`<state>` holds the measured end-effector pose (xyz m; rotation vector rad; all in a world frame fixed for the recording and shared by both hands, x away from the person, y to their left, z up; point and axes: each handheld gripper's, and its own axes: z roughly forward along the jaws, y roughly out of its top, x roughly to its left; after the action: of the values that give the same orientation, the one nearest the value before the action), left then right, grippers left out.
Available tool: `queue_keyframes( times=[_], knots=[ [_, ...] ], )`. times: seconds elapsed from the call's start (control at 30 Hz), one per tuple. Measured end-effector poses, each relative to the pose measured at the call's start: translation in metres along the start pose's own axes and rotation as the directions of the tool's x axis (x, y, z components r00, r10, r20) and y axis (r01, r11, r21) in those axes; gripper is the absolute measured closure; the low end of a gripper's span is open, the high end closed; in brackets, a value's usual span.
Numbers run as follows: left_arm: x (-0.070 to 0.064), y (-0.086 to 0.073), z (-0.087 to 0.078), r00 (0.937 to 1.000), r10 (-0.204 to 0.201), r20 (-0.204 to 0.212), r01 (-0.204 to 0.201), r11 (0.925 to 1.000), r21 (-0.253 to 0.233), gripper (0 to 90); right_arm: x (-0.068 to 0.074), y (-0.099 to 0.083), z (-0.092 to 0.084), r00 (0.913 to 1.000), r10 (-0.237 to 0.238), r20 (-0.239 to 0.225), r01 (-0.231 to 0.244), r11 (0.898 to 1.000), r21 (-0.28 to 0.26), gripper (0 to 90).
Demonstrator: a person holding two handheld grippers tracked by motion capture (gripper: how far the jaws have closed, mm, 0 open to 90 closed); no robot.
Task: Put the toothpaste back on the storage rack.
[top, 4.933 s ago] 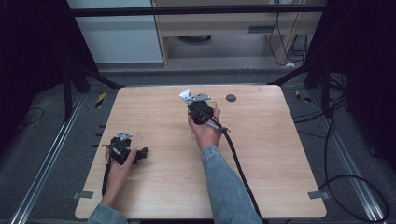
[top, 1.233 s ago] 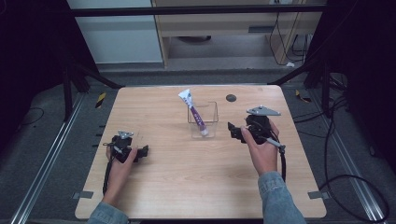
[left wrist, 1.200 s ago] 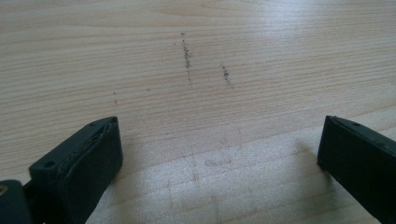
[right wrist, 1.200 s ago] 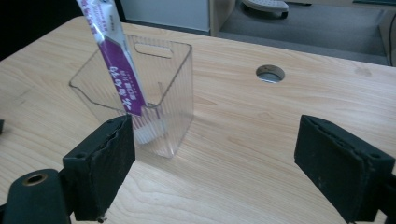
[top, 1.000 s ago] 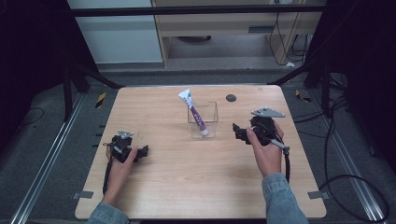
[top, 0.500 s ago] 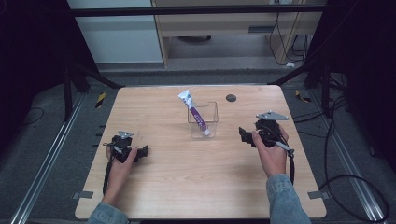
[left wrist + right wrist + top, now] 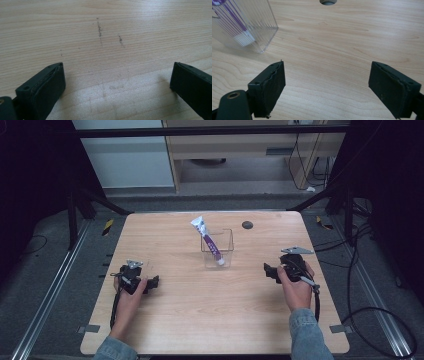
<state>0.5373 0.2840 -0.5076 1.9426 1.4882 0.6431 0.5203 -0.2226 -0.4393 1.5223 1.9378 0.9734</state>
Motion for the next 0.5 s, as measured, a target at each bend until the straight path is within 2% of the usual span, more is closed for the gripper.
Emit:
queue_keyframes(
  times=[0.3,0.43,0.5],
  knots=[
    [0.0,0.0,0.0,1.0,0.0,0.0,0.0,1.0,0.0,0.0,-0.006,-0.01,0.006,0.9999,0.001,0.013,-0.001,0.999,0.032,12.7],
    [0.0,0.0,0.0,1.0,0.001,0.001,-0.001,1.0,0.0,0.0,-0.008,-0.015,0.01,1.0,-0.006,0.004,0.006,0.999,0.037,11.2],
    [0.0,0.0,0.0,1.0,0.001,0.001,-0.001,1.0,0.0,0.0,-0.007,-0.017,0.013,0.9998,-0.014,0.011,0.013,0.998,0.062,10.2]
  ],
)
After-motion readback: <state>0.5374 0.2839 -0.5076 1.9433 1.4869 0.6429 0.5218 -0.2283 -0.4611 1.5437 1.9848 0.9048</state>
